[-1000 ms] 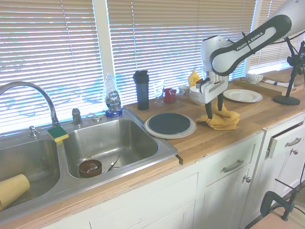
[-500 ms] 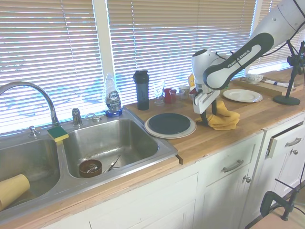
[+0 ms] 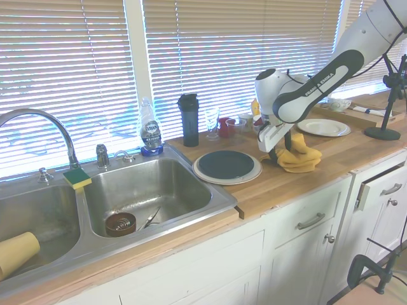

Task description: Wipe the blue plate in clockwise motion

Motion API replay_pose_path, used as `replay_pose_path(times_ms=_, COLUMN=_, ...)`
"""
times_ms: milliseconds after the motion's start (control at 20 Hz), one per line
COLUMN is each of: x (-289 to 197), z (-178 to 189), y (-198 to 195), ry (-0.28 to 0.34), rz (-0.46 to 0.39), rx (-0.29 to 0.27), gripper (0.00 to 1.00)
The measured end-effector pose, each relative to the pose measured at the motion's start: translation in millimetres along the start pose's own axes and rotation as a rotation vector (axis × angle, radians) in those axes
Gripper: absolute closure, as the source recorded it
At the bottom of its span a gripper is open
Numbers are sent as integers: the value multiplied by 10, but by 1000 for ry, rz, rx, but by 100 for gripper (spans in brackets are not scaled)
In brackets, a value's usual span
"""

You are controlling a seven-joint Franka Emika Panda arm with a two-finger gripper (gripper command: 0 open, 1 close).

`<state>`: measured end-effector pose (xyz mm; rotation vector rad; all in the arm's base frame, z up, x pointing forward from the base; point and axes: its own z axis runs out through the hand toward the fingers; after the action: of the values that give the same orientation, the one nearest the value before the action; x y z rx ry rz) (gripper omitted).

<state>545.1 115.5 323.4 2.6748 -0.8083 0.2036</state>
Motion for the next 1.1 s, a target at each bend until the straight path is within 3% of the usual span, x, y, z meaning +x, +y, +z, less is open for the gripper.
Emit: replay_pose_path(times_ms=1100, x=19, z=15, y=25, ry=-19, rz=27, rx=6, gripper=100)
